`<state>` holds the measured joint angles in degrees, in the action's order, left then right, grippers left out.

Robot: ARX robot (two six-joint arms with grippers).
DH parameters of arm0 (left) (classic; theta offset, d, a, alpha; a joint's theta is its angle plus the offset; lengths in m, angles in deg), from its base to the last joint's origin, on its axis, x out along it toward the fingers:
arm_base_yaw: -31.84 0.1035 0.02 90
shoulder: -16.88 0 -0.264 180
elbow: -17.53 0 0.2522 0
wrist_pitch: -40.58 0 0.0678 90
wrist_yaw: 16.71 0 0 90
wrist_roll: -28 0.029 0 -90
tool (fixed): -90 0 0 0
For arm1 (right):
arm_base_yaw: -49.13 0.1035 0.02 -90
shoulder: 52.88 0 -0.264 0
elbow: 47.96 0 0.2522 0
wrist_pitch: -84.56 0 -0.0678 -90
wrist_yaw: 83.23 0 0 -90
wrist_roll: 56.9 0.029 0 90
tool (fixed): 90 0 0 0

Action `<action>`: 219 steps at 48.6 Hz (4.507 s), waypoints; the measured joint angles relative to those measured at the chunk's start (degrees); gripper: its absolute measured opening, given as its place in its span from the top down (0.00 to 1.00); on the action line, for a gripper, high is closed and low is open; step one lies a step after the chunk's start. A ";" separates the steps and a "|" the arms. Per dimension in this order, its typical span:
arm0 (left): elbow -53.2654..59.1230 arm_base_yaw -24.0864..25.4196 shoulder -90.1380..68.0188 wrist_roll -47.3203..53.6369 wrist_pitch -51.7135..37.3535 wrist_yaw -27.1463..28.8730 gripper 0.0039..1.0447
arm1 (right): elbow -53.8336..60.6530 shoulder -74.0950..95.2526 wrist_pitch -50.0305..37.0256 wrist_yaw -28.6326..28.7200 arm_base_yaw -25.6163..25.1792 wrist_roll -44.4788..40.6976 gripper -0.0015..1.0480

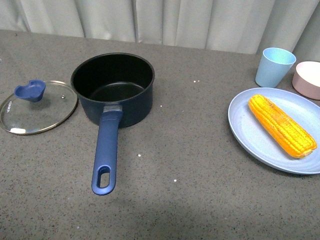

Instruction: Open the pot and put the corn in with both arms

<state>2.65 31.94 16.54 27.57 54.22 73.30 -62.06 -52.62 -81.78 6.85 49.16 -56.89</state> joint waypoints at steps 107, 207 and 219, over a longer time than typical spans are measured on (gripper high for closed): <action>0.00 -0.02 0.11 0.15 0.00 0.00 0.06 | -52.98 111.99 2.75 11.06 -0.28 -1.55 0.79; 0.00 -0.02 0.11 0.15 0.00 0.00 0.06 | -64.52 107.80 -9.62 33.70 17.88 37.00 0.09; 0.00 -0.02 0.11 0.15 0.00 0.00 0.06 | -49.05 90.40 -10.36 25.64 14.23 31.67 0.09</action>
<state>2.65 31.91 16.65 27.72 54.22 73.30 -111.10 37.78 -92.14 32.49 63.39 -25.22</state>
